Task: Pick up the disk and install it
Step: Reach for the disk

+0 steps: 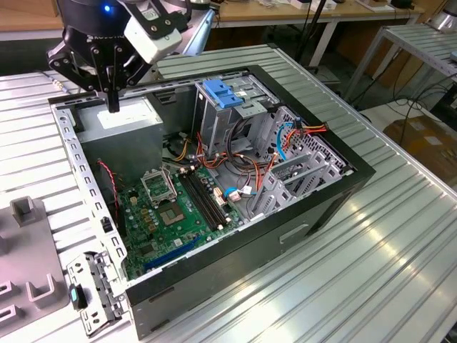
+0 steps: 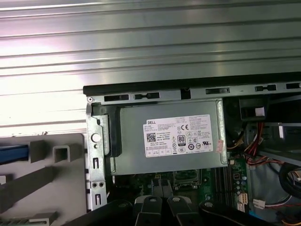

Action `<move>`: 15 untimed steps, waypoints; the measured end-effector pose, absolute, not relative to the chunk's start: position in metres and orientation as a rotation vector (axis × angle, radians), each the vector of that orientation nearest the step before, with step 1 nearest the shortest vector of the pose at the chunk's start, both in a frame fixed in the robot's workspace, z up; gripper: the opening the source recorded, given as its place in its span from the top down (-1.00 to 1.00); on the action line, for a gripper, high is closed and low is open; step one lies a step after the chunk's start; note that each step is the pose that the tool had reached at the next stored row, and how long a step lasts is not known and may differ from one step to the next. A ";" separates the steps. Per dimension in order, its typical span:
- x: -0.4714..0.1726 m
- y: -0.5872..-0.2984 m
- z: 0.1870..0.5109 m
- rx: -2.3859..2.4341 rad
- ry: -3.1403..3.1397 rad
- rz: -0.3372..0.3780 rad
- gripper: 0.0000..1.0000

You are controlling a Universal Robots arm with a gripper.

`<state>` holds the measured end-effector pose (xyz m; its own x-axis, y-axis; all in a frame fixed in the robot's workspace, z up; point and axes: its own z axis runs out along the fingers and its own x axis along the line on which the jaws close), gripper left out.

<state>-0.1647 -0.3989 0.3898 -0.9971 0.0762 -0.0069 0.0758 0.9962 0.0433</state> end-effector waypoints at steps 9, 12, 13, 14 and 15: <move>-0.170 -0.399 0.389 0.119 3.133 0.067 0.79; -0.172 -0.399 0.389 0.120 3.134 0.067 0.79; -0.173 -0.399 0.389 0.120 3.135 0.067 0.79; -0.173 -0.399 0.389 0.120 3.135 0.067 0.79; -0.174 -0.399 0.389 0.120 3.135 0.067 0.79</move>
